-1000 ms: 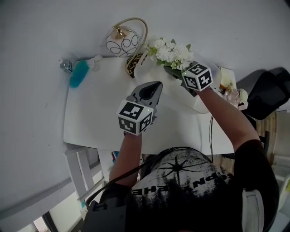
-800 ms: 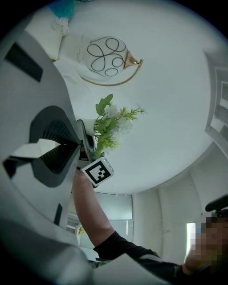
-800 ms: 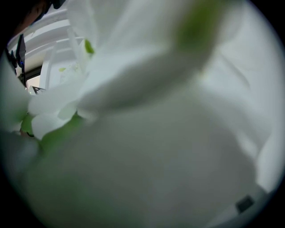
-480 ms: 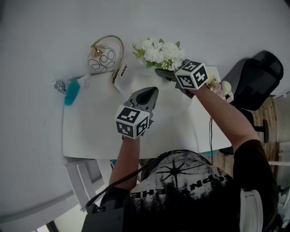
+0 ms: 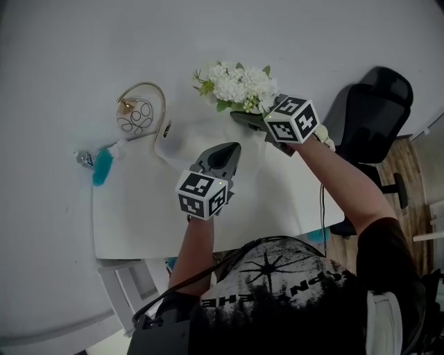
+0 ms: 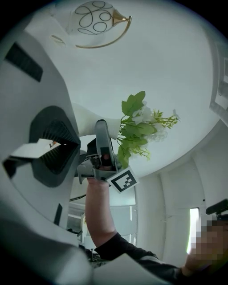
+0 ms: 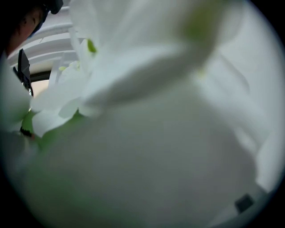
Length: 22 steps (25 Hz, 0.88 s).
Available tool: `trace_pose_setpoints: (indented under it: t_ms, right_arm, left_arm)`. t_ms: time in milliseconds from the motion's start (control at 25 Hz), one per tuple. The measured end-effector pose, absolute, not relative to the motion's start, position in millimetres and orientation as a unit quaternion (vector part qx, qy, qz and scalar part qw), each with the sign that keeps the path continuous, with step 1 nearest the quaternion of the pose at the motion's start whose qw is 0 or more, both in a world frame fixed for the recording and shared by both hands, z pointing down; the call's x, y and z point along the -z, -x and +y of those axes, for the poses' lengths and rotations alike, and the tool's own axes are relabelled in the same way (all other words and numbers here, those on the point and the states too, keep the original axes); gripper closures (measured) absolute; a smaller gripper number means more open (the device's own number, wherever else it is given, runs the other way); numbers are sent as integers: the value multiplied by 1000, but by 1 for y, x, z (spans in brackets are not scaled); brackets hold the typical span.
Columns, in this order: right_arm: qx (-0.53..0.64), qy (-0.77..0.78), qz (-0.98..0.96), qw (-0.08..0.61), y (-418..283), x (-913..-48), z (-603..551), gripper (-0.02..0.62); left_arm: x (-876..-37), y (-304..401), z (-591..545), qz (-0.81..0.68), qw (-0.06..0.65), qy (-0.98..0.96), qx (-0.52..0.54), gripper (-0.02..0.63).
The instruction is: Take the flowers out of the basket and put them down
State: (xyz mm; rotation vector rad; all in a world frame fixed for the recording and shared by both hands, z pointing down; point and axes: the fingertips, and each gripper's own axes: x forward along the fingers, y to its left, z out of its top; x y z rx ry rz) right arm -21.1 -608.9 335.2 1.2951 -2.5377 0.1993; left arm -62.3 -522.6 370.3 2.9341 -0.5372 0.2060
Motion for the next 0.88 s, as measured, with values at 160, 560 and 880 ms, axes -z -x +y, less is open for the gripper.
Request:
trace_pose_setpoints:
  t_ms: [160, 560, 880]
  right_arm:
    - [-56, -456, -878, 134, 4, -311, -589, 354]
    - [-34, -493, -859, 132, -52, -278, -541, 354]
    - [-42, -522, -841, 135, -97, -292, -497, 353]
  left_arm:
    - [-364, 43, -512, -168, 72, -981, -65, 595]
    - [-357, -15, -480, -122, 67, -989, -59, 595]
    - [-362, -53, -445, -91, 71, -991, -64, 595]
